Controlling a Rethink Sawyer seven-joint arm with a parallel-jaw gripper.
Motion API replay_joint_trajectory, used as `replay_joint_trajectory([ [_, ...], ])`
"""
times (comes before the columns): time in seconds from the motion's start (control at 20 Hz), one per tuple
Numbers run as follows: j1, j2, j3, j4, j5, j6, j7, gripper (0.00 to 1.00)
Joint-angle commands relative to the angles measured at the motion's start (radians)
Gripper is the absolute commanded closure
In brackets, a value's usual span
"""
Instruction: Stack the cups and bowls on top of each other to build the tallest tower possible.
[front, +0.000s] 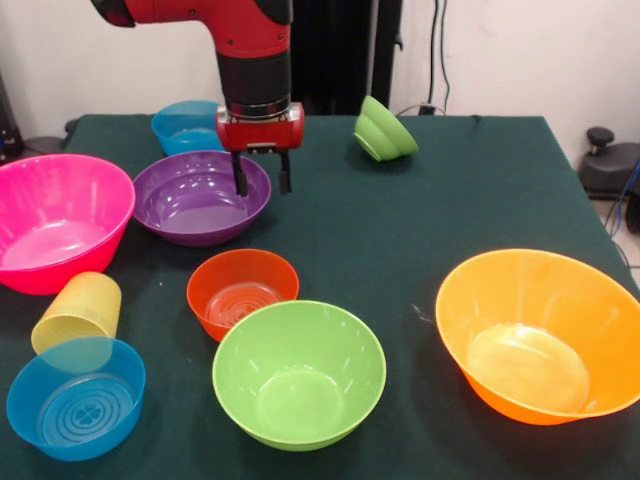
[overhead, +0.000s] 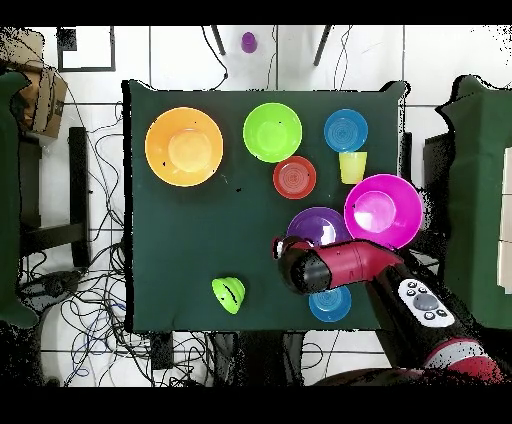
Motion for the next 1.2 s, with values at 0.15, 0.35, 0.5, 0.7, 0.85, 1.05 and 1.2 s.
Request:
replay_joint_trajectory([
  [0.15, 0.028, 0.024, -0.025, -0.075, -0.024, -0.049, 0.051, 0.00],
  [0.35, 0.029, 0.022, -0.024, -0.071, -0.014, -0.048, 0.051, 0.00],
  [0.5, 0.037, 0.023, -0.034, -0.065, -0.016, -0.061, 0.061, 0.00],
  [0.7, 0.040, 0.019, -0.029, -0.071, -0.008, -0.049, 0.058, 0.00],
  [0.85, 0.051, 0.015, -0.039, -0.067, -0.008, -0.057, 0.070, 0.00],
  [1.05, 0.061, 0.018, -0.047, -0.069, -0.006, -0.061, 0.076, 0.00],
  [1.2, 0.066, 0.021, -0.052, -0.069, -0.007, -0.068, 0.080, 0.00],
])
